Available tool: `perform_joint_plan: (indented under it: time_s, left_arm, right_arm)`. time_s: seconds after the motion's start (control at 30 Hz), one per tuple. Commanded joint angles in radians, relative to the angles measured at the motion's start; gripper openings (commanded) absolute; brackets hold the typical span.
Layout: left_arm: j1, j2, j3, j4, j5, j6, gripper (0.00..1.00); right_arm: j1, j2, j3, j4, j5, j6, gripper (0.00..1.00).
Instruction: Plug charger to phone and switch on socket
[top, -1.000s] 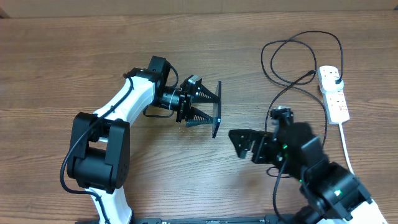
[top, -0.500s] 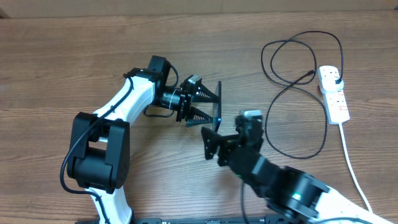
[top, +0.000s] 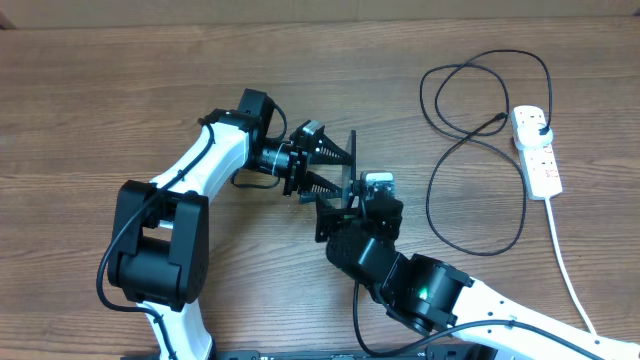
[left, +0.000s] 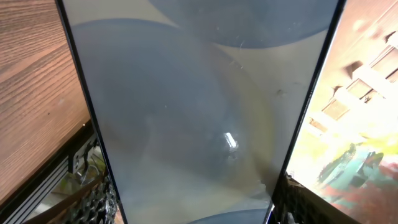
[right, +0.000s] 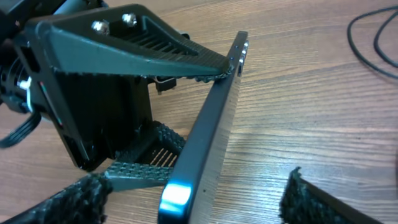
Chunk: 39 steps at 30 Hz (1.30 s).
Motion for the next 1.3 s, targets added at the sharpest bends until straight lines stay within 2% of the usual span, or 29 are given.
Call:
perform_joint_plan:
  time_s: [0.0, 0.07, 0.53, 0.83, 1.0, 1.2, 1.27]
  left_arm:
    - [-0.006, 0.003, 0.025, 0.002, 0.039, -0.003, 0.62]
    - [-0.006, 0.003, 0.025, 0.002, 0.039, -0.003, 0.62]
    - [-0.006, 0.003, 0.025, 0.002, -0.011, -0.003, 0.63]
    - [-0.006, 0.003, 0.025, 0.002, -0.040, -0.003, 0.63]
    - [-0.006, 0.003, 0.025, 0.002, -0.040, -0.003, 0.62]
    - [-0.006, 0.003, 0.025, 0.002, -0.042, -0.002, 0.63]
    - [-0.006, 0.003, 0.025, 0.002, -0.050, -0.003, 0.64]
  right_arm:
    - [0.003, 0.019, 0.024, 0.020, 0.032, -0.004, 0.81]
    - [-0.002, 0.039, 0.024, 0.027, 0.032, -0.003, 0.75]
    - [-0.026, 0.097, 0.024, 0.085, 0.073, -0.004, 0.69]
    - [-0.026, 0.097, 0.024, 0.088, 0.059, -0.004, 0.32]
    - [-0.026, 0.097, 0.024, 0.088, 0.026, -0.003, 0.22]
    - [-0.026, 0.097, 0.024, 0.084, 0.023, -0.003, 0.04]
    - [-0.026, 0.097, 0.024, 0.084, 0.008, -0.003, 0.04]
